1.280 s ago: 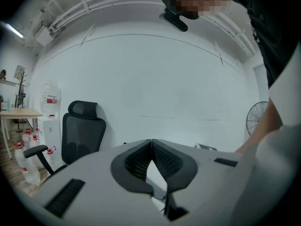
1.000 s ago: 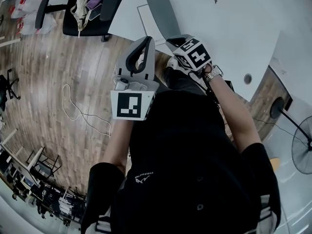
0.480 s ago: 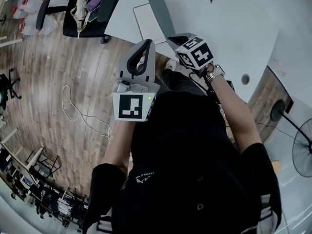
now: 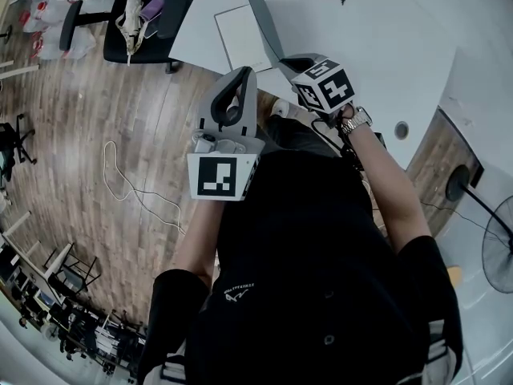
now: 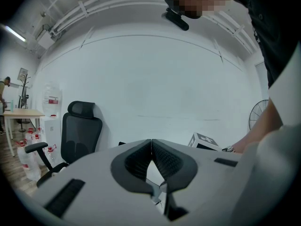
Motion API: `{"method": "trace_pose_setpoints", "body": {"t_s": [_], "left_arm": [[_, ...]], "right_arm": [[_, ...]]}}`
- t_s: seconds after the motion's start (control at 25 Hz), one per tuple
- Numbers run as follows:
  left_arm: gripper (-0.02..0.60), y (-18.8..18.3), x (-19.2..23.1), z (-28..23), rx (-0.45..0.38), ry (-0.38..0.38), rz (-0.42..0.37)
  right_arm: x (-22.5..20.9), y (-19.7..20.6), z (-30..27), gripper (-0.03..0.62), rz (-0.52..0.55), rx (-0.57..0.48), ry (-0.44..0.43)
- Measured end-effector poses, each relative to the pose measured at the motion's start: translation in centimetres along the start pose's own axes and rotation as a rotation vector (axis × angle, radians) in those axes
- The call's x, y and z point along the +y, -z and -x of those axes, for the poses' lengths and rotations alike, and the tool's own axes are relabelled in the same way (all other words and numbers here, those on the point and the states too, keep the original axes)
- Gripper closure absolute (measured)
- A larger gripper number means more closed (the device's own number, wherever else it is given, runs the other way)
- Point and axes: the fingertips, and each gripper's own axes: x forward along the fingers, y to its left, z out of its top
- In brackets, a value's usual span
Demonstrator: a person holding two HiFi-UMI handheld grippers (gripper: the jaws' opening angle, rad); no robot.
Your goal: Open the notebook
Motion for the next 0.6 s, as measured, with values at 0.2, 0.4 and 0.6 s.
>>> {"method": "trace_pose_setpoints", "body": {"t_s": [0.2,0.4,0.6], "left_arm": [[0.575,0.2,-0.3,-0.4,0.000,0.005,-0.001],[0.575,0.0,-0.7,-0.7,0.002,0.013,-0.002],[0.575,0.0,-1.2,-1.2,0.005,0.024,-0.004]], "right_arm": [[-0.8,0.2,0.2,0.579,-0.011,-0.002,0.009],[-1.6,0.3,0.9,0.579,-0.025,-0.004,0.022],[-2.6,0.6,1.2,0.579,-0.044,-0.002,0.036]]}}
